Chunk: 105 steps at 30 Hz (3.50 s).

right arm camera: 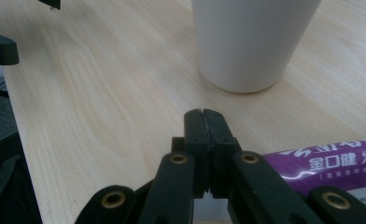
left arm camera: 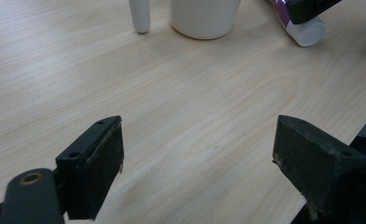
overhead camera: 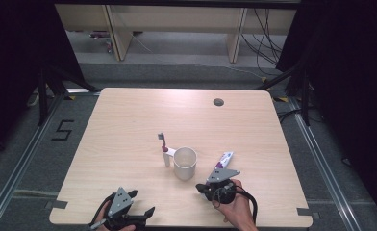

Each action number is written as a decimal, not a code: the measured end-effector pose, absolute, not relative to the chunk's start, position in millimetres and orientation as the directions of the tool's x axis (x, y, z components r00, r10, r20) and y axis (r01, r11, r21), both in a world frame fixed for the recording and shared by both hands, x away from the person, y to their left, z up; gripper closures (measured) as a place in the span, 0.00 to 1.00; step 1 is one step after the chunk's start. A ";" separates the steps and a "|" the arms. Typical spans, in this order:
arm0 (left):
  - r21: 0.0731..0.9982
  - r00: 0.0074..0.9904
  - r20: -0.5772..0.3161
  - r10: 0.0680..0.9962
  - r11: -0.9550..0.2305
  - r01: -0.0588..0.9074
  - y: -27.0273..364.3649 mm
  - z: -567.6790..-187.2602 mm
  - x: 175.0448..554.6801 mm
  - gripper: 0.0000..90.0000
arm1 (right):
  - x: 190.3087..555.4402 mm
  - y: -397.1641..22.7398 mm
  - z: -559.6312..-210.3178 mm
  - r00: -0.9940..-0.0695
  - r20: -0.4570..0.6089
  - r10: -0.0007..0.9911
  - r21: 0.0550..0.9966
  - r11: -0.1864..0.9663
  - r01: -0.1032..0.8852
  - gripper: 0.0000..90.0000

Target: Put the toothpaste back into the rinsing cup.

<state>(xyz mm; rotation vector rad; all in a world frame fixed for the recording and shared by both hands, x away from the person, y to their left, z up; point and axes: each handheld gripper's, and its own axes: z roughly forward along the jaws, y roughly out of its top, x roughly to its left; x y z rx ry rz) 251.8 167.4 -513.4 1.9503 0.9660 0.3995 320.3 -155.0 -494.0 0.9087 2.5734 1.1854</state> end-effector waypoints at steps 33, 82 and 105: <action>0.833 0.655 -0.088 0.750 -0.305 0.462 167.0 -513.0 250.7 0.18 | 290.6 -193.6 -492.8 -0.821 0.083 0.565 0.654 0.591 0.473 1.00; 0.833 0.652 -0.090 0.753 -0.302 0.464 167.1 -513.3 250.5 0.18 | 367.0 -168.8 -478.9 -0.709 -0.046 0.704 0.524 0.621 0.583 0.53; 0.827 0.656 -0.094 0.749 -0.309 0.471 166.1 -514.1 250.4 0.18 | 392.3 -163.7 -475.8 -0.664 0.005 0.748 0.434 0.596 0.675 0.75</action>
